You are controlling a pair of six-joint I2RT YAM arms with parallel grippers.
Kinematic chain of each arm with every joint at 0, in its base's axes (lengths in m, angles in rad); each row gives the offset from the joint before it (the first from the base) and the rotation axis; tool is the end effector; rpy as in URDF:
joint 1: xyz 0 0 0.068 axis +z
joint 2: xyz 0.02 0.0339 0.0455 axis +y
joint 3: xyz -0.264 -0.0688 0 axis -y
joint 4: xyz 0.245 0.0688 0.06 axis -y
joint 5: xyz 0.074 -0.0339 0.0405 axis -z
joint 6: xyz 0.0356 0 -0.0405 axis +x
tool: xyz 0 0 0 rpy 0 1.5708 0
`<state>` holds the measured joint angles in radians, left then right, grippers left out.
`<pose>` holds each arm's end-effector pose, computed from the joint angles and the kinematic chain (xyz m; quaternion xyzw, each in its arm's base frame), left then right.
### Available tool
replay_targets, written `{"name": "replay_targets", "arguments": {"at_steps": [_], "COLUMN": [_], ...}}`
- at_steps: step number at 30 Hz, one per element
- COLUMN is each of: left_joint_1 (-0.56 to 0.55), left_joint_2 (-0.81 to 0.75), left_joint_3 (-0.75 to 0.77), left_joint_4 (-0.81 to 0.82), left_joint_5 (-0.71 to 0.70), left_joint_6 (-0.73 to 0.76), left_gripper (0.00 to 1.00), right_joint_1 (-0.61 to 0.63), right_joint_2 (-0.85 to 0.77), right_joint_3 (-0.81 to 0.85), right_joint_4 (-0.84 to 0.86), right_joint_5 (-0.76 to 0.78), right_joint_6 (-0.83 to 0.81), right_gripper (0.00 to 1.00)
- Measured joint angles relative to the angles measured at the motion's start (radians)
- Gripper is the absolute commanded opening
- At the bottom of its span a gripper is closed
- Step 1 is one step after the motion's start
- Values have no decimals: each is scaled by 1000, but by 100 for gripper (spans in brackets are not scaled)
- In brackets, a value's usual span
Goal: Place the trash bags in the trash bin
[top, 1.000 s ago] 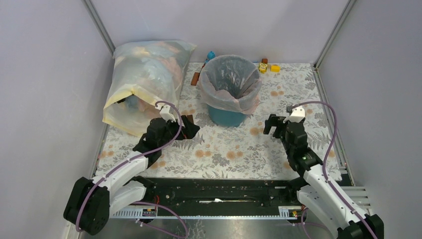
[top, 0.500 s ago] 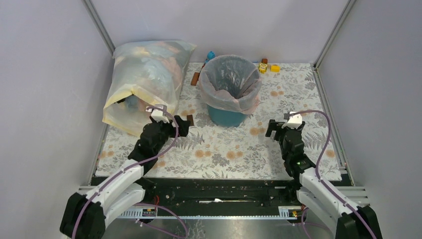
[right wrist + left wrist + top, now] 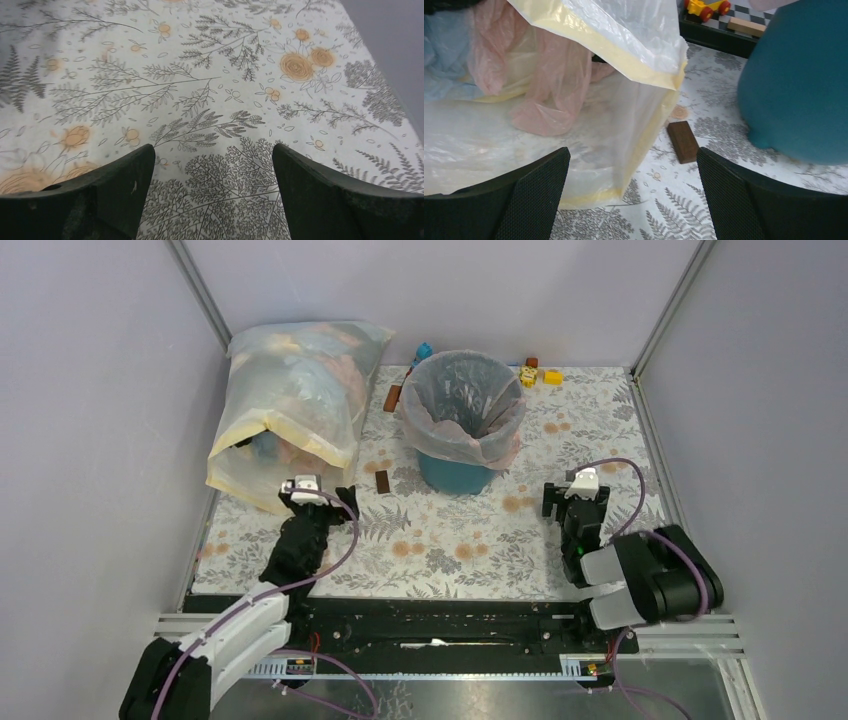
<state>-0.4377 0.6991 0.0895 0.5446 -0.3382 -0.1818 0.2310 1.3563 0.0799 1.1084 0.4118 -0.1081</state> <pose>0.1504 -0.0573 0.1853 -0.0223 0.7281 -0.0885 0.6794 0.1955 0.0313 0.1366 0.0039 0.7593 -0.1171 0.6401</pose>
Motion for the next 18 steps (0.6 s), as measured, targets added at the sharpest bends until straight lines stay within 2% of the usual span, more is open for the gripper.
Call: {"name": "replay_targets", "arguments": {"at_steps": [4, 9, 13, 16, 18], "left_joint_1": [28, 135, 195, 218, 249], "left_joint_2": [135, 270, 293, 353, 450], "left_joint_3": [28, 108, 117, 76, 42], "left_joint_4": [82, 87, 119, 253, 356], "left_joint_5": [-16, 42, 80, 103, 127], "left_joint_6": [56, 63, 80, 100, 110], "left_gripper": [99, 99, 99, 99, 98], "right_joint_1": [-68, -95, -97, -97, -97], "right_joint_2": [209, 214, 212, 212, 212], "right_joint_3": [25, 80, 89, 89, 89], "right_joint_4": [176, 187, 193, 193, 193], "right_joint_5": [-14, -23, -31, -32, -32], "right_joint_6": [24, 51, 61, 64, 65], "right_gripper": [100, 100, 100, 100, 100]}}
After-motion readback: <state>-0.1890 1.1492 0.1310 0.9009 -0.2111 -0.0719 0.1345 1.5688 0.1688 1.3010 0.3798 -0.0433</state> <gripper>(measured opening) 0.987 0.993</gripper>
